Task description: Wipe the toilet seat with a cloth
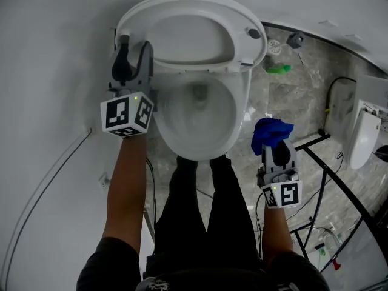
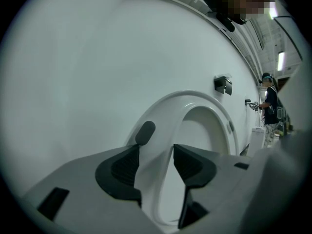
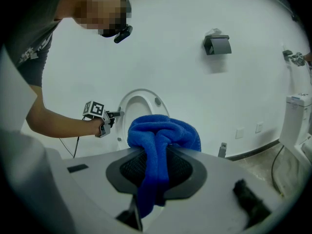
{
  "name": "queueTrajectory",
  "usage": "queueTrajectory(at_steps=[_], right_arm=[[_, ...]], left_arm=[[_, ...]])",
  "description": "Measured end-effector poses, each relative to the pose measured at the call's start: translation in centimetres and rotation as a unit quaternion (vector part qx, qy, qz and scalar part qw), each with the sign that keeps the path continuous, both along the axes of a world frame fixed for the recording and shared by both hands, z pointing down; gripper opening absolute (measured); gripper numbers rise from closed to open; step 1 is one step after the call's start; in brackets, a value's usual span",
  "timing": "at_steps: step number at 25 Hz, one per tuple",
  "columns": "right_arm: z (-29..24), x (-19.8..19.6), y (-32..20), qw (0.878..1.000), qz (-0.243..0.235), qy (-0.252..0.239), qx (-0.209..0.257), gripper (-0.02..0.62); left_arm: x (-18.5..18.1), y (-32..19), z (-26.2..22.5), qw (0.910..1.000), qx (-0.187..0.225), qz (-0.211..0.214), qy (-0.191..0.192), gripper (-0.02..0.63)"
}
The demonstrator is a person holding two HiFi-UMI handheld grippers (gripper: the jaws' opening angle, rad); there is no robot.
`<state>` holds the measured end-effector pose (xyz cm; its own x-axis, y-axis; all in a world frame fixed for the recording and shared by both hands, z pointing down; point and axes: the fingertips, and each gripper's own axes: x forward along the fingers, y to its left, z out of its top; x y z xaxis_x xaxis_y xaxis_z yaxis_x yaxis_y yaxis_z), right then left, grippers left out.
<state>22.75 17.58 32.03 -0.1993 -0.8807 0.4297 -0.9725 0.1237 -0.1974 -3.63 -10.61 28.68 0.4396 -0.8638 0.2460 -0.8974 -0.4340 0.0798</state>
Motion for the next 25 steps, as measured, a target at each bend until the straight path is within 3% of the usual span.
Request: queueTrajectory(at_steps=[10, 15, 16, 18, 19, 25], right_arm=[[-1.6, -3.6, -3.3, 0.998, -0.053, 0.013, 0.038, 0.083], [-3.7, -6.6, -7.3, 0.994, -0.078, 0.022, 0.074, 0.083], [-4.2, -7.3, -8.2, 0.993, -0.082, 0.023, 0.08, 0.083], [-5.0, -8.7, -10.0, 0.992, -0.09, 0.021, 0.089, 0.084], [-5.3, -9.5, -10.8, 0.991, -0.095, 0.019, 0.093, 0.083], [-8.2, -13.2, -16.8, 0.987, -0.106, 0.03, 0.117, 0.083]], left_arm=[[-0.4, 3.4, -0.7, 0.9995, 0.001, 0.012, 0.028, 0.227], [-1.6, 7.0, 0.0, 0.999, -0.027, 0.017, 0.03, 0.226], [-2.0, 7.6, 0.2, 0.9989, -0.034, 0.014, 0.029, 0.211], [-2.9, 8.8, 0.0, 0.9989, -0.04, 0.003, 0.026, 0.056], [-3.3, 9.4, -0.1, 0.9987, -0.043, -0.001, 0.027, 0.028], [-5.5, 11.8, -0.3, 0.9972, -0.065, -0.018, 0.034, 0.009]])
